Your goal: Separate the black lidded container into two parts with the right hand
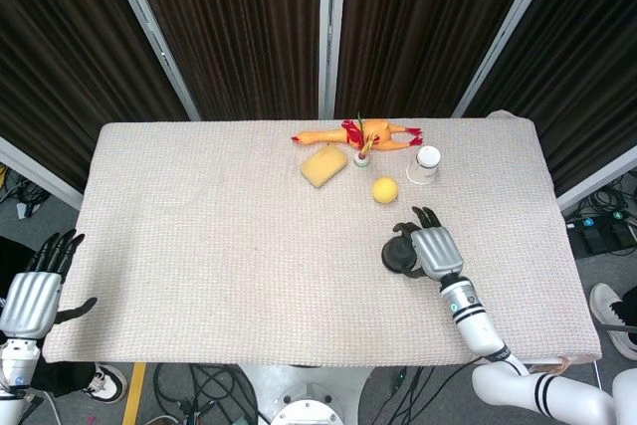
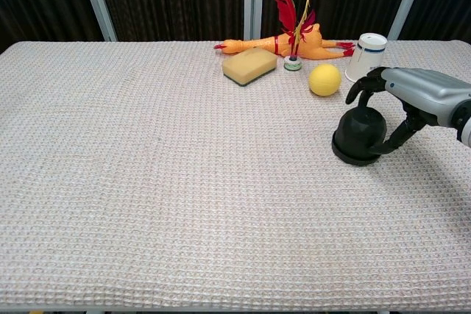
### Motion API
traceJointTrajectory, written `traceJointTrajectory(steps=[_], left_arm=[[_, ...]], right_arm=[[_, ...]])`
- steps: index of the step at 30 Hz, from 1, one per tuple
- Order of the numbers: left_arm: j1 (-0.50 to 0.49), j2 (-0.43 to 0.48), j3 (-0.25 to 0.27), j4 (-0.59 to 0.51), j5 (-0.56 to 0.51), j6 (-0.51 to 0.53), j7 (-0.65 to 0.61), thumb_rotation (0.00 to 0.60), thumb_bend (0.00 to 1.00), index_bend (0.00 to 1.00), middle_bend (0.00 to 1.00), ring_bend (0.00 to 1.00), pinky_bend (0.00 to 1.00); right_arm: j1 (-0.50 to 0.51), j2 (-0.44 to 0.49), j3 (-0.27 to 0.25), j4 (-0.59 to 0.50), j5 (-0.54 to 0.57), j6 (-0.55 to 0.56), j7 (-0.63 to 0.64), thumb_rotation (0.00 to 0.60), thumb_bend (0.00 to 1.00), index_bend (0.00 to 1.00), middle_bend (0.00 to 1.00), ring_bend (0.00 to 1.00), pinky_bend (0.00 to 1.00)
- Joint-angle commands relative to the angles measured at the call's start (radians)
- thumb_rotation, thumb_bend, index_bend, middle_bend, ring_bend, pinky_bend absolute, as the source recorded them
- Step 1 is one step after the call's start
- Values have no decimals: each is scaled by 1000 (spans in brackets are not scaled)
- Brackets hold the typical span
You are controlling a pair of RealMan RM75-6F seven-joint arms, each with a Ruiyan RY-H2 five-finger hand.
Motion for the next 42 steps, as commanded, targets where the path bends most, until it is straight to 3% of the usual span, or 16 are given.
traceJointTrajectory(steps=[1,13,23,32,42], left_arm=[[0,0,0,0,0,1,-1,600,132,51,32,0,194],[0,5,0,-5,4,5,1,600,132,51,32,0,194],[0,9,0,-15,7,6,9,600,131,51,32,0,194],[-2,9,0,-17,8,5,11,600,131,51,32,0,194],[-3,10,0,-23,5,0,24,600,131,52,32,0,194]], right_arm=[[-1,-2,2,3,-4,5,5,600,50,355,403,38,0],[-8,19,18,-34,-45,55,45,600,68,398,436,60,0],[-58,99,31,-96,-65,145,78,600,71,399,439,60,0],[-121,138,15,-17,-26,155,142,600,72,398,440,61,0],[-124,68,-7,93,-16,99,179,600,63,399,419,60,0]])
